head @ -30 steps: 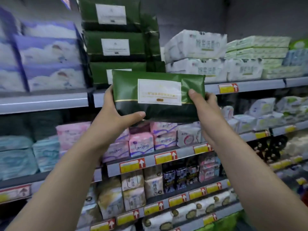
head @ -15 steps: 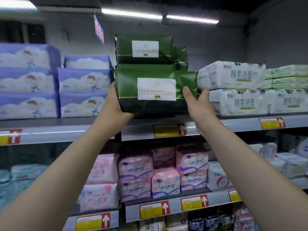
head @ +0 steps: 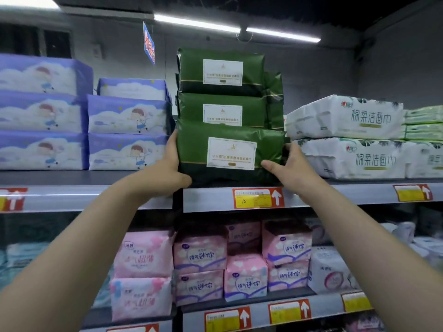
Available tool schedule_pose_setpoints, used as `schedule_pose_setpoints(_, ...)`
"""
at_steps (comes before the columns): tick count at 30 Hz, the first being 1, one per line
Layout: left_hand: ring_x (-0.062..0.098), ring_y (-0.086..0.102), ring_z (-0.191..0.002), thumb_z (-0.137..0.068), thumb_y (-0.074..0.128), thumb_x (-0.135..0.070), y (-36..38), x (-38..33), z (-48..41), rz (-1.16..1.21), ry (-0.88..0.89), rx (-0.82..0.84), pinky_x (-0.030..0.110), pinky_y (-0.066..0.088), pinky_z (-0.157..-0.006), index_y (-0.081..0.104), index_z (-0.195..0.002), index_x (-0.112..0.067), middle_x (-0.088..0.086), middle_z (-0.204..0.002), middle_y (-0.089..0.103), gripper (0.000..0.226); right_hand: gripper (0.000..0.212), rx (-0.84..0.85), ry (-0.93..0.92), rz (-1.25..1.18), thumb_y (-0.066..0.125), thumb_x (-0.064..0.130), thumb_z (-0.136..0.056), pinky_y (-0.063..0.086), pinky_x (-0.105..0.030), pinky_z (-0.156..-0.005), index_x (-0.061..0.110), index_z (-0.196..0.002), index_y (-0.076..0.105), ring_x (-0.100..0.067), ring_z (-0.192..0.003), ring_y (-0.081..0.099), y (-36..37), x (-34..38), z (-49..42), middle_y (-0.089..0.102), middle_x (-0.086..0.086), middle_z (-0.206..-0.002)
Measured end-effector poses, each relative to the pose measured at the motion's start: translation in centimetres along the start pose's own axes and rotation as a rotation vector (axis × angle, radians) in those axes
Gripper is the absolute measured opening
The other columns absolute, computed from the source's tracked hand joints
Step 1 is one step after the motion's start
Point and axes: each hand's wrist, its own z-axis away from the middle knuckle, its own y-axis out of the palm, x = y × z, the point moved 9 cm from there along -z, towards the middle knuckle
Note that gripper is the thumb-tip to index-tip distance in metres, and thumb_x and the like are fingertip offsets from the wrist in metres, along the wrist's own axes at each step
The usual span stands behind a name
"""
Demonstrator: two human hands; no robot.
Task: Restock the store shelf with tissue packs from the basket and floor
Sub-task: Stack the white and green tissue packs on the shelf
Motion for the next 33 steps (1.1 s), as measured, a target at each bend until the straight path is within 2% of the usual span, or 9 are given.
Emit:
schedule_pose_setpoints(2, 0.021, 0.052, -0.124, -0.069, 0.065, -0.031, 0.4, 0.0, 0.1, 0.002, -0.003, 0.058, 0.038, 0.041, -0.106, -0.022, -0.146, -0.045, 0.000, -0.141, 0.045, 0.116, 0.061, -0.025, -0.010, 0.017, 0.071, 0.029, -0.087, 0.045, -0.032, -0.098, 0.010, -0.134, 0.037, -0.021, -0.116, 0.054, -0.3, 0.1, 0.1, 0.055, -0.009, -0.133)
schedule_pose_setpoints(4, 0.016, 0.042, -0.134, -0.078, 0.070, -0.040, 0.6, -0.3, -0.1, -0.025, 0.024, 0.027, 0.032, 0.030, -0.113, -0.021, -0.150, -0.031, -0.004, -0.149, 0.036, 0.117, 0.061, -0.043, -0.032, 0.076, 0.068, 0.028, -0.090, 0.039, -0.026, -0.092, 0.008, -0.137, 0.035, -0.023, -0.119, 0.052, -0.6, 0.5, 0.3, 0.053, -0.010, -0.136)
schedule_pose_setpoints(6, 0.019, 0.040, -0.134, -0.088, 0.068, -0.032, 0.5, -0.7, -0.3, -0.085, 0.045, -0.065, 0.024, 0.028, -0.107, -0.018, -0.151, -0.019, 0.002, -0.151, 0.034, 0.107, 0.066, -0.007, -0.049, 0.163, 0.066, 0.029, -0.091, 0.035, -0.025, -0.089, 0.008, -0.141, 0.028, -0.026, -0.124, 0.049, -0.5, 0.9, 0.5, 0.049, -0.010, -0.140)
schedule_pose_setpoints(9, 0.023, 0.046, -0.127, -0.087, 0.070, -0.025, 0.1, -0.5, -0.8, -0.095, 0.048, -0.140, 0.027, 0.033, -0.103, -0.012, -0.149, -0.017, 0.006, -0.146, 0.038, 0.103, 0.076, 0.096, -0.048, 0.263, 0.068, 0.029, -0.089, 0.035, -0.025, -0.090, 0.009, -0.142, 0.019, -0.024, -0.125, 0.047, 0.1, 1.0, 0.5, 0.045, -0.010, -0.143)
schedule_pose_setpoints(15, 0.017, 0.046, -0.106, -0.079, 0.079, -0.018, -0.5, -0.9, -1.8, -0.098, 0.031, -0.185, 0.027, 0.037, -0.089, 0.007, -0.142, -0.014, -0.002, -0.121, 0.037, 0.096, 0.071, 0.065, -0.013, 0.386, 0.072, 0.030, -0.086, 0.035, -0.026, -0.084, 0.005, -0.131, 0.022, -0.028, -0.121, 0.049, 1.2, 0.9, -0.5, 0.049, -0.014, -0.135)
schedule_pose_setpoints(22, 0.016, 0.051, -0.104, -0.079, 0.075, -0.041, -1.0, -0.6, -0.8, -0.125, 0.028, -0.201, 0.027, 0.037, -0.087, 0.017, -0.139, -0.013, -0.006, -0.118, 0.043, 0.088, 0.072, 0.097, 0.011, 0.246, 0.068, 0.039, -0.087, 0.038, -0.027, -0.090, 0.012, -0.140, 0.027, -0.024, -0.125, 0.049, 0.5, -0.4, -0.2, 0.049, -0.007, -0.141)
schedule_pose_setpoints(28, 0.036, 0.057, -0.111, -0.089, 0.064, -0.039, -0.1, -1.7, 1.0, -0.362, -0.028, -0.186, 0.034, 0.042, -0.081, 0.018, -0.139, -0.005, 0.017, -0.128, 0.056, 0.076, 0.055, -0.023, -0.002, 0.388, 0.056, 0.042, -0.094, 0.038, -0.031, -0.080, 0.004, -0.128, 0.035, -0.034, -0.117, 0.053, 0.9, 0.8, 1.5, 0.055, -0.018, -0.129)
schedule_pose_setpoints(30, 0.036, 0.055, -0.116, -0.092, 0.058, -0.042, 0.7, -1.8, 1.7, -0.417, -0.053, -0.178, 0.043, 0.044, -0.095, 0.008, -0.147, -0.005, 0.020, -0.135, 0.052, 0.083, 0.055, -0.050, -0.012, 0.409, 0.056, 0.043, -0.094, 0.044, -0.034, -0.081, 0.003, -0.127, 0.036, -0.035, -0.114, 0.054, 0.9, 0.9, 2.2, 0.057, -0.019, -0.127)
schedule_pose_setpoints(33, 0.032, 0.024, -0.144, -0.094, 0.049, -0.051, 1.8, -1.9, 2.9, -0.499, -0.093, -0.193, 0.051, 0.013, -0.117, -0.017, -0.150, -0.003, 0.019, -0.158, 0.019, 0.098, 0.069, -0.080, -0.087, 0.433, 0.056, 0.043, -0.093, 0.043, -0.043, -0.100, 0.004, -0.142, 0.028, -0.035, -0.126, 0.045, 0.8, 1.1, 4.1, 0.047, -0.020, -0.139)
